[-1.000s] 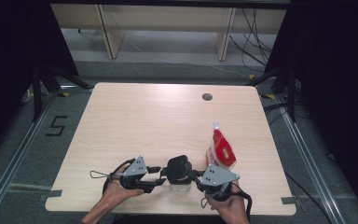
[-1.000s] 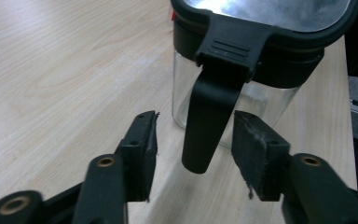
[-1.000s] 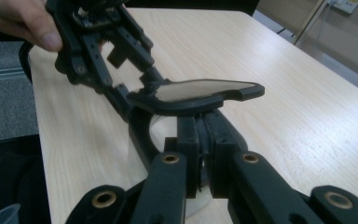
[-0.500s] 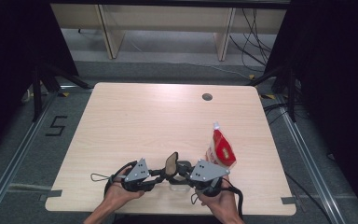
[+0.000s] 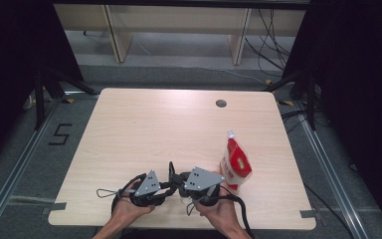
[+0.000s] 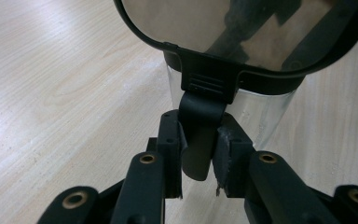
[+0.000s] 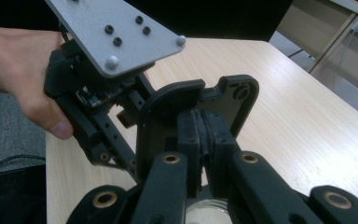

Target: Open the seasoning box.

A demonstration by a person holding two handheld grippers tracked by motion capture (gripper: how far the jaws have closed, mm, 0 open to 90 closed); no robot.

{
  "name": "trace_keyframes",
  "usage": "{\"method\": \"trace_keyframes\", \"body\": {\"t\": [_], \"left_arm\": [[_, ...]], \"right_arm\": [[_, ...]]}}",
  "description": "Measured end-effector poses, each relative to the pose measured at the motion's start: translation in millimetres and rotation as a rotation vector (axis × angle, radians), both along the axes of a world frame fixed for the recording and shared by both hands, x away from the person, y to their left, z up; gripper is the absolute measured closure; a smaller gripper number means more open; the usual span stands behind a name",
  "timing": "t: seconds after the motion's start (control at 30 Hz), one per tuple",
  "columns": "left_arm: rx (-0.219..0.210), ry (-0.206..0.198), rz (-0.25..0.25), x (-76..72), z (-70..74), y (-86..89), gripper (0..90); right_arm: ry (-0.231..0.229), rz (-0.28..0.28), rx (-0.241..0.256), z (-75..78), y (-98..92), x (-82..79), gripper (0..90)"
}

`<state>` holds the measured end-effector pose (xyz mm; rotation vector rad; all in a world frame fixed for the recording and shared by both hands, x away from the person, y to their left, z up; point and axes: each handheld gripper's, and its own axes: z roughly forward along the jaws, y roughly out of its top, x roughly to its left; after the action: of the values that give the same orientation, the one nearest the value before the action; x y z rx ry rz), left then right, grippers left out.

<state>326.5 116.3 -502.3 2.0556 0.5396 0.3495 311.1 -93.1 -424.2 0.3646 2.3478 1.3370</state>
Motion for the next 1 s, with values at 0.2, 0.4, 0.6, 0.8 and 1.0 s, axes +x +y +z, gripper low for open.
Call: {"method": "trace_keyframes", "body": {"t": [0.2, 0.4, 0.6, 0.8, 1.0], "left_arm": [[-0.011, 0.011, 0.015, -2.1, 0.0, -1.6, 73.5], [-0.020, 0.009, 0.012, -2.0, -0.5, -1.3, 73.5], [-0.017, 0.001, -0.001, -1.8, -0.1, 0.0, 73.3], [-0.029, 0.032, -0.001, -3.3, -0.1, 0.9, 72.9], [-0.065, 0.042, 0.016, -3.0, 2.8, 3.8, 64.6]], "right_arm": [[0.004, 0.005, 0.003, -1.1, 3.2, 2.0, 87.1], [0.009, 0.005, 0.011, -1.5, 1.8, 2.0, 86.6], [0.014, -0.012, 0.022, -3.6, -5.6, 3.1, 83.3], [0.008, -0.051, 0.019, -6.4, -24.2, -3.7, 79.3], [0.031, -0.114, 0.059, -10.7, -56.3, -10.5, 73.9]]}}
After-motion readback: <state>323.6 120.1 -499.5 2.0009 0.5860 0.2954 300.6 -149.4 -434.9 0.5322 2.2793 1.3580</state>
